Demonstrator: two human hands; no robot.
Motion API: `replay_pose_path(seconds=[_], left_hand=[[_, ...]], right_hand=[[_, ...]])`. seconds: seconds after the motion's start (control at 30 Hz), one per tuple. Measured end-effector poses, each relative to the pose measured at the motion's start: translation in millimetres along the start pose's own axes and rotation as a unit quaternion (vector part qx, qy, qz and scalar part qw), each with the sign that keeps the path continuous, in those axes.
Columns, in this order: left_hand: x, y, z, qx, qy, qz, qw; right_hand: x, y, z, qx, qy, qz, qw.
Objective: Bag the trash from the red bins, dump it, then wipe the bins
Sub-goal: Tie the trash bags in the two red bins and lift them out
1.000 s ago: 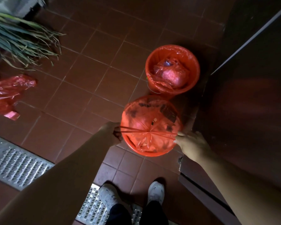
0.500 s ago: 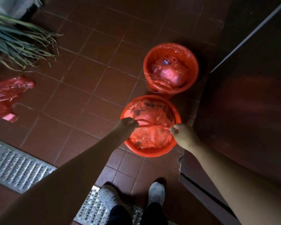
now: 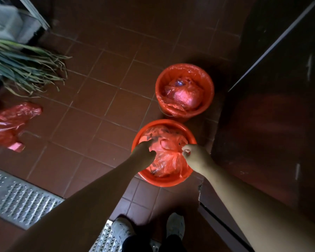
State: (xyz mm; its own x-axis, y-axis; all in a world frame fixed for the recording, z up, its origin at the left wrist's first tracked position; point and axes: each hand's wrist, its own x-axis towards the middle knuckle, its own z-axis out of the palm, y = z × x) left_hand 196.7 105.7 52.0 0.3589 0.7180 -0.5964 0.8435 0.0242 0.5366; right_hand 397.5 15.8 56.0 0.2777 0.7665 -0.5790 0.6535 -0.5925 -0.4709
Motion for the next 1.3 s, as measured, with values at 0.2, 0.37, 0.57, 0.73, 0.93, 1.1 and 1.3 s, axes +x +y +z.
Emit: replay_pose_path(seconds=[0.2,0.37,0.57,0.73,0.93,1.1,1.3], left_hand=[[-4,25,-28,0.072,-0.022,0.005,0.997],[16,24,-34,0.073,-0.032,0.005,0.997],[55,-2,-46,0.086,-0.047,0.037,0.994],[59,-32,-119,0.069,-0.057,0.071,0.993],[52,-48,-271,0.138,-0.061,0.124,0.981],[64,-12,-352,0.137,-0.05,0.141,0.979],[115,46,-402,0.141,-0.086,0.173,0.971]], right_hand=[[-3,-20,-32,-0.012,0.006,0.001,1.0],[10,-33,-30,-0.002,0.014,0.011,1.0],[35,-48,2,-0.008,0.059,0.024,0.998],[47,-109,17,-0.005,0.088,0.075,0.993],[49,-251,-22,0.06,0.099,0.115,0.987],[61,-327,-65,0.12,0.132,0.125,0.976],[103,-366,-100,0.134,0.145,0.115,0.973]])
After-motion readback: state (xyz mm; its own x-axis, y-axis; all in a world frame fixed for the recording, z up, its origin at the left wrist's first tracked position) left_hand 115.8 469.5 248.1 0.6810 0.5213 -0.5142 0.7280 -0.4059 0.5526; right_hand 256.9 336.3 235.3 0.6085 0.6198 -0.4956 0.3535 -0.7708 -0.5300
